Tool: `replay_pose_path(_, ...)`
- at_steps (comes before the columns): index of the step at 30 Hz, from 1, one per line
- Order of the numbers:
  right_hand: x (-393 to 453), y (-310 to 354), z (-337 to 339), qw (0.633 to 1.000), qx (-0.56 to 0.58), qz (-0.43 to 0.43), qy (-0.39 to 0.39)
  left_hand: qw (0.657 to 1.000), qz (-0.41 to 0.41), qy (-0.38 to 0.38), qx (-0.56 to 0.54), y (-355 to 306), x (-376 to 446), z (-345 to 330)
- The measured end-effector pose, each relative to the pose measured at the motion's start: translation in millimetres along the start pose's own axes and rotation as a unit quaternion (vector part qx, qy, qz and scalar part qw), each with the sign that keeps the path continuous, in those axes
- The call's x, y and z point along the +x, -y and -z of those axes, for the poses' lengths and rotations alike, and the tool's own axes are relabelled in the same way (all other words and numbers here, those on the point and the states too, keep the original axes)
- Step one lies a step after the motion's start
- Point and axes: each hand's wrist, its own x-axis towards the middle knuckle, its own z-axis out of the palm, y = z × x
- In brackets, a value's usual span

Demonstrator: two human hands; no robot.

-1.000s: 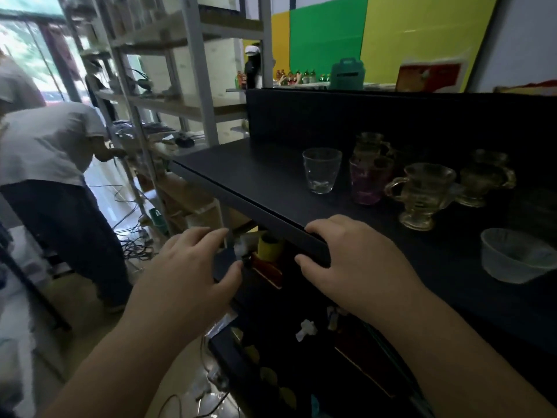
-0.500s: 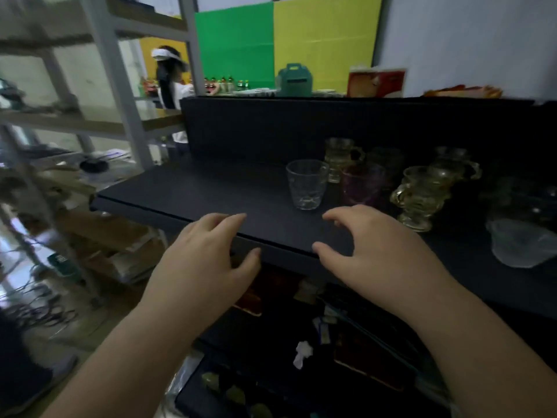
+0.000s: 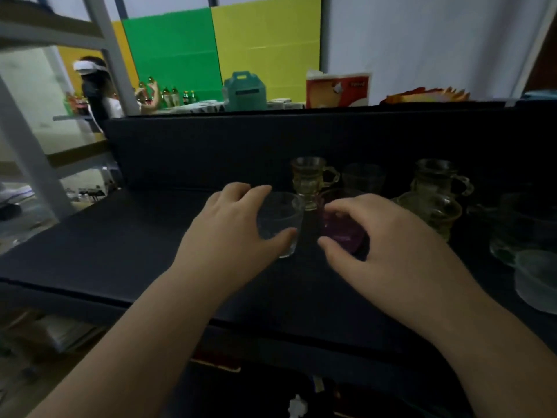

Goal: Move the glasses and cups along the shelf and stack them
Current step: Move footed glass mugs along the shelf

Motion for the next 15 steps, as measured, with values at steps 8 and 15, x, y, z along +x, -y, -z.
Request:
replay_pose_path(8,35,10,-8,0.997,-0.061,-0.047,-0.015,0.993,-0.082,0.059,-0.059,12,40,-28)
replay_pose_path(15,115,27,-14,0.981,-0.169,-0.079,0.059,0.990,-0.089,0.046,-0.099,67,37,-14)
